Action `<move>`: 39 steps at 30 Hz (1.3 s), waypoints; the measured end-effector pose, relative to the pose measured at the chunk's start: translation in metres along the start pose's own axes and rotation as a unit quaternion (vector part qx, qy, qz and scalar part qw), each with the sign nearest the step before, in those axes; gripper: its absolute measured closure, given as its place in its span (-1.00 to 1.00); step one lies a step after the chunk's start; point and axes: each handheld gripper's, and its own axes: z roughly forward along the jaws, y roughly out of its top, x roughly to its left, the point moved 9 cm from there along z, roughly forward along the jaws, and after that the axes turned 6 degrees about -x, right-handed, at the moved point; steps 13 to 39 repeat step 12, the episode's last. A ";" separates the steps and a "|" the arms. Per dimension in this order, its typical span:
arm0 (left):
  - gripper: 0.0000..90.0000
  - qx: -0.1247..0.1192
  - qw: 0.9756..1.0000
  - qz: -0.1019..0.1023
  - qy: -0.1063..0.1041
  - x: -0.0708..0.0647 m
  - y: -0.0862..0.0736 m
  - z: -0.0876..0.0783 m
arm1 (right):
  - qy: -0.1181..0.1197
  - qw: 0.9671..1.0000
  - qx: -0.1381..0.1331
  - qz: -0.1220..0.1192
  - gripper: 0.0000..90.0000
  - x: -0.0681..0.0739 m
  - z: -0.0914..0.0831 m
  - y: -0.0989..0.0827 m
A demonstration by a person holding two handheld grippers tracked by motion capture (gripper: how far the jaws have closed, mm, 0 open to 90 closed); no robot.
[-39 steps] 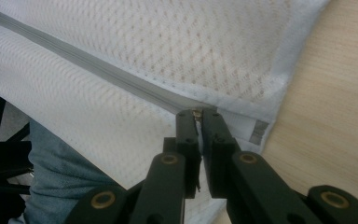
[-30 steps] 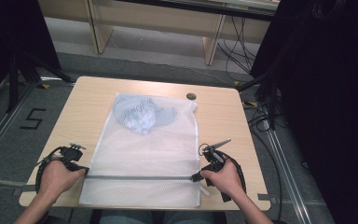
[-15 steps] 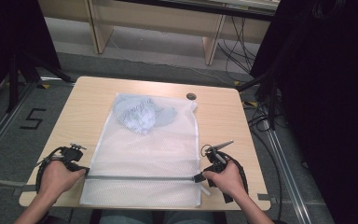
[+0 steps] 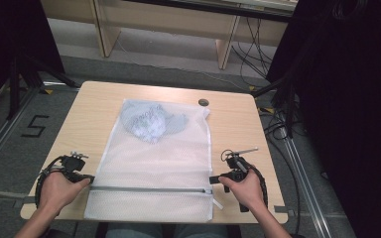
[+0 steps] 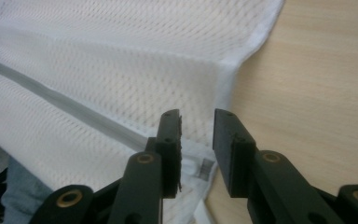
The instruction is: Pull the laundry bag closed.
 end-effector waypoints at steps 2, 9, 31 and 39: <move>0.81 -0.014 1.000 -0.009 0.002 -0.003 0.001 0.000 | -0.005 1.000 -0.004 -0.003 0.60 -0.004 -0.001 0.001; 0.78 -0.015 1.000 -0.004 -0.004 -0.007 0.001 -0.004 | -0.012 1.000 -0.013 -0.024 0.56 -0.013 0.001 0.000; 0.77 -0.027 1.000 0.013 -0.003 -0.006 0.004 -0.005 | -0.012 0.999 -0.017 -0.028 0.55 -0.014 -0.002 -0.001; 0.77 -0.027 1.000 0.013 -0.003 -0.006 0.004 -0.005 | -0.012 0.999 -0.017 -0.028 0.55 -0.014 -0.002 -0.001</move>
